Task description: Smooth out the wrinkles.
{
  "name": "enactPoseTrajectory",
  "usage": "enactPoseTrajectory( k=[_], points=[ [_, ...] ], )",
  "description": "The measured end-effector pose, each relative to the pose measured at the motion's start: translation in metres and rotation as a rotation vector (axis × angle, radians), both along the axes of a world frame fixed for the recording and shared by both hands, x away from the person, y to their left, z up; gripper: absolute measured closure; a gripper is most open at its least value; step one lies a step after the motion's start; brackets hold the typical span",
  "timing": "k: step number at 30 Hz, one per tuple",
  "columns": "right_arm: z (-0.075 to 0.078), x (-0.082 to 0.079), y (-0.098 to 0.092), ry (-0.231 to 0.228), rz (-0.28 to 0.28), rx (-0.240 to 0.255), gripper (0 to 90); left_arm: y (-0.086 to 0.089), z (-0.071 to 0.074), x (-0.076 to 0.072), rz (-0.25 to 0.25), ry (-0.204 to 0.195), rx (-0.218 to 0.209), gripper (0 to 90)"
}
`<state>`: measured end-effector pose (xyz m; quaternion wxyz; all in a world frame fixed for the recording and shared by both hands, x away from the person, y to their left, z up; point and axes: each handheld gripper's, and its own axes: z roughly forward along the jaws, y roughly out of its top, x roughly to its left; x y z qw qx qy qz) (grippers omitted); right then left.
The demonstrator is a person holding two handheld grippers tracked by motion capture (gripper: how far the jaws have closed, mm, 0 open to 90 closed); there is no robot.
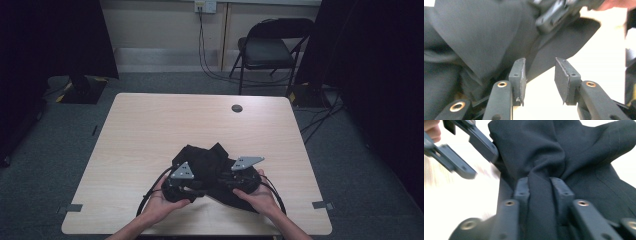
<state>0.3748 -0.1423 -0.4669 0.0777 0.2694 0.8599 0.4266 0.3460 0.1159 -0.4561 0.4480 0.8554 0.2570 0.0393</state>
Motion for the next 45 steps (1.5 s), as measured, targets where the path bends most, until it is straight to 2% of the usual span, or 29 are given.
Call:
enactPoseTrajectory(
  k=[3, 6, 7, 8, 10, 12, 13, 16, 17, 18, 19, 21, 22, 23, 25, 27, 28, 29, 30, 33, 35, 38, 39, 40, 41, 42, 43, 44, 45],
  points=[
    [0.006, -0.004, -0.004, -0.018, -0.003, 0.009, 56.8, 0.003, 0.007, 0.002, 0.008, -0.018, -0.026, 60.4],
    [0.019, -0.013, -0.018, -0.032, -0.028, 0.045, 45.2, 0.007, 0.026, 0.008, 0.029, -0.058, -0.089, 59.4],
    [0.019, -0.013, -0.018, -0.032, -0.028, 0.045, 45.2, 0.007, 0.026, 0.008, 0.029, -0.058, -0.089, 59.2],
    [0.021, -0.019, -0.028, -0.033, -0.057, 0.048, 43.3, 0.009, 0.036, 0.011, 0.039, -0.080, -0.113, 58.4],
    [0.022, -0.023, -0.038, -0.027, -0.064, 0.065, 41.4, 0.009, 0.044, 0.017, 0.051, -0.094, -0.134, 58.3],
    [0.024, -0.027, -0.047, -0.035, -0.081, 0.085, 43.4, 0.004, 0.048, 0.024, 0.045, -0.099, -0.111, 56.9],
    [0.027, -0.029, -0.050, -0.028, -0.073, 0.107, 45.2, 0.001, 0.048, 0.028, 0.041, -0.097, -0.103, 56.1],
    [0.031, -0.034, -0.052, -0.029, -0.048, 0.116, 51.3, -0.005, 0.043, 0.036, 0.039, -0.088, -0.078, 54.8],
    [0.034, -0.038, -0.053, -0.036, -0.015, 0.124, 53.6, -0.007, 0.039, 0.039, 0.044, -0.084, -0.053, 54.6],
    [0.036, -0.039, -0.053, -0.041, -0.013, 0.131, 53.6, -0.009, 0.033, 0.042, 0.041, -0.063, -0.031, 55.3],
    [0.037, -0.040, -0.054, -0.044, -0.012, 0.142, 53.6, -0.010, 0.020, 0.042, 0.021, -0.020, 0.017, 55.1],
    [0.039, -0.036, -0.055, -0.060, -0.042, 0.133, 60.6, -0.009, 0.009, 0.041, 0.026, -0.005, 0.050, 52.7],
    [0.039, -0.036, -0.055, -0.060, -0.042, 0.133, 60.6, -0.009, 0.009, 0.041, 0.026, -0.005, 0.050, 51.7],
    [0.036, -0.029, -0.055, -0.049, -0.061, 0.129, 65.9, -0.009, 0.005, 0.040, 0.033, -0.001, 0.048, 51.1],
    [0.028, -0.019, -0.052, -0.014, -0.072, 0.110, 66.8, -0.011, 0.002, 0.037, 0.020, -0.043, 0.103, 49.1],
    [0.015, -0.011, -0.046, 0.012, -0.087, 0.061, 64.5, -0.011, 0.002, 0.036, 0.017, -0.034, 0.104, 45.4],
    [0.015, -0.011, -0.046, 0.012, -0.087, 0.061, 64.5, -0.011, 0.002, 0.036, 0.017, -0.034, 0.104, 43.7],
    [0.003, -0.005, -0.045, 0.036, -0.137, 0.013, 59.2, -0.009, 0.003, 0.035, 0.017, -0.027, 0.115, 42.2],
    [0.000, -0.002, -0.047, 0.051, -0.161, 0.009, 57.0, -0.008, 0.004, 0.034, 0.017, -0.023, 0.109, 40.0],
    [0.004, -0.004, -0.052, -0.012, -0.226, -0.025, 44.1, -0.005, 0.009, 0.033, 0.017, -0.040, 0.090, 36.7],
    [0.001, -0.002, -0.055, 0.011, -0.251, -0.010, 40.9, -0.005, 0.012, 0.035, 0.018, -0.053, 0.073, 38.1],
    [-0.004, 0.002, -0.055, 0.035, -0.256, -0.009, 40.6, -0.008, 0.008, 0.038, 0.036, -0.062, 0.107, 39.7],
    [-0.007, 0.006, -0.053, 0.052, -0.251, -0.017, 46.3, -0.011, -0.001, 0.041, 0.024, -0.047, 0.135, 39.3],
    [-0.008, 0.008, -0.052, 0.039, -0.260, -0.040, 57.3, -0.011, -0.004, 0.041, 0.029, -0.057, 0.133, 39.3],
    [-0.008, 0.008, -0.052, 0.039, -0.260, -0.040, 57.3, -0.011, -0.004, 0.041, 0.029, -0.057, 0.133, 39.3],
    [-0.008, 0.010, -0.051, 0.019, -0.265, -0.067, 61.9, -0.012, -0.005, 0.041, 0.033, -0.058, 0.123, 39.3],
    [-0.011, 0.014, -0.053, 0.029, -0.260, -0.061, 78.3, -0.013, -0.005, 0.041, 0.033, -0.066, 0.131, 38.7],
    [-0.011, 0.015, -0.053, 0.016, -0.253, -0.071, 85.5, -0.013, -0.005, 0.041, 0.034, -0.055, 0.126, 37.6],
    [-0.010, 0.016, -0.054, 0.017, -0.245, -0.063, 87.6, -0.013, -0.006, 0.040, 0.039, -0.054, 0.114, 36.2]
  ],
)
